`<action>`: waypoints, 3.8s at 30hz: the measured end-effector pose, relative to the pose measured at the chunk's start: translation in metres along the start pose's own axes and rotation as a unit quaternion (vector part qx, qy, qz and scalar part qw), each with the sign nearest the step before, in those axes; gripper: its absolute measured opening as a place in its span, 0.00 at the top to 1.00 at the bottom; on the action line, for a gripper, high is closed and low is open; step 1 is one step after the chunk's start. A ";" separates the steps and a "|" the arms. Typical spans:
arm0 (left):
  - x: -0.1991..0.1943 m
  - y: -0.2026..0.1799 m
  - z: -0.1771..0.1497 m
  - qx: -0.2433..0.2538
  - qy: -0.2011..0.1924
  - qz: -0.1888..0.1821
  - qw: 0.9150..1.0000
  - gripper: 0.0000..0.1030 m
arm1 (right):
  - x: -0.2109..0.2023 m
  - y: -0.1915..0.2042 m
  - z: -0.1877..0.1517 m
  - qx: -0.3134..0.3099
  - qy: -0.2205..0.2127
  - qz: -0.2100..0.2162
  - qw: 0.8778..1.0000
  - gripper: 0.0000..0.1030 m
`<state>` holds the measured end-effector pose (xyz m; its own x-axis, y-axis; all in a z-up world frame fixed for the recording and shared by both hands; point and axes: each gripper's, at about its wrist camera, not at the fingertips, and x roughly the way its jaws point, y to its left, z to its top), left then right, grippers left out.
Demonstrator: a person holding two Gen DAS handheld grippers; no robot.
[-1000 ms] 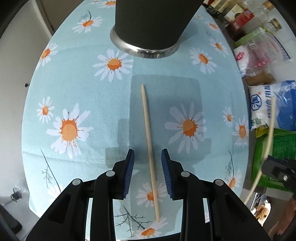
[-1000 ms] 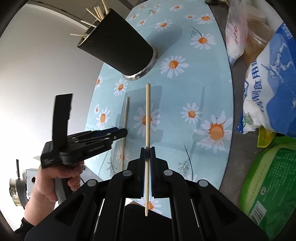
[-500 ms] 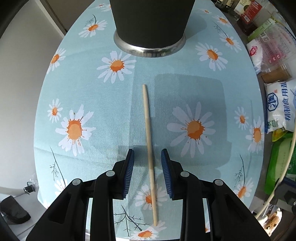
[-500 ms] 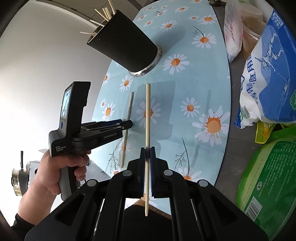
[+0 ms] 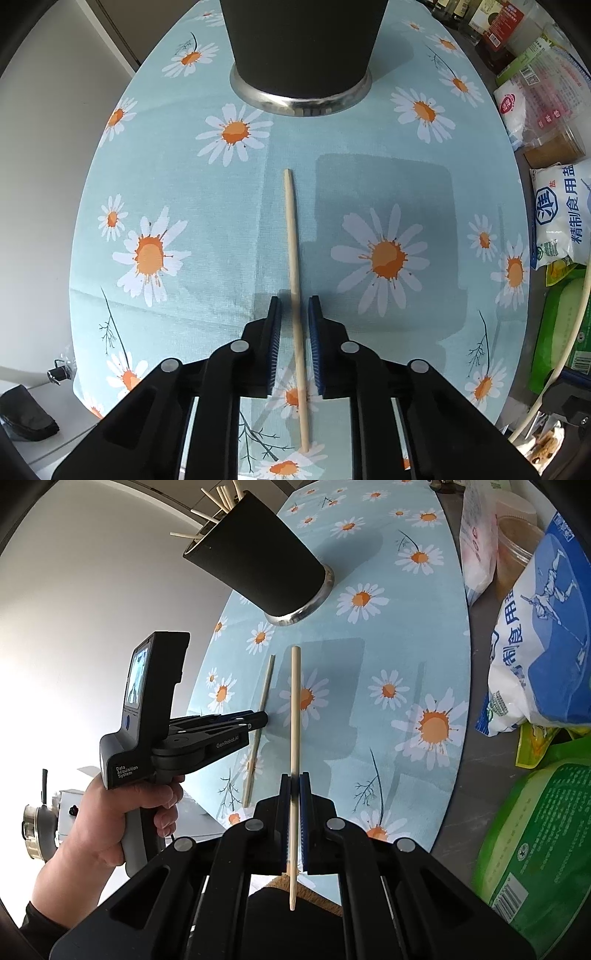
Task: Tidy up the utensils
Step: 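Grasp the last chopstick with the left tool while the right tool holds its chopstick, then lift both held chopsticks and carry them over the black cup, then open both tools over the cup to drop the chopsticks in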
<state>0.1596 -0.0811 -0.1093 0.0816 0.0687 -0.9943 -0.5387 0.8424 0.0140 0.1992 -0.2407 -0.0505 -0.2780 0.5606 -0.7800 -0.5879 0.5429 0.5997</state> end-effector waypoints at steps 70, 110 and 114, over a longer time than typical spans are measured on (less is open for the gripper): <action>-0.203 0.163 0.067 0.138 -0.352 -0.261 0.888 0.96 | -0.036 0.187 0.125 -0.097 -0.304 -0.161 0.934 0.95; -0.185 0.121 0.141 0.157 -0.522 -0.254 0.799 0.96 | -0.040 0.133 0.197 -0.090 -0.441 -0.157 0.879 0.94; -0.177 0.120 0.139 0.163 -0.520 -0.253 0.799 0.96 | -0.034 0.128 0.197 -0.085 -0.434 -0.159 0.883 0.94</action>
<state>0.1972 0.0819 0.0835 0.9641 -0.0619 -0.2582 0.0186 0.9858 -0.1669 0.2835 -0.0670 0.0878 0.5649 0.7052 -0.4285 -0.6573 0.6985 0.2830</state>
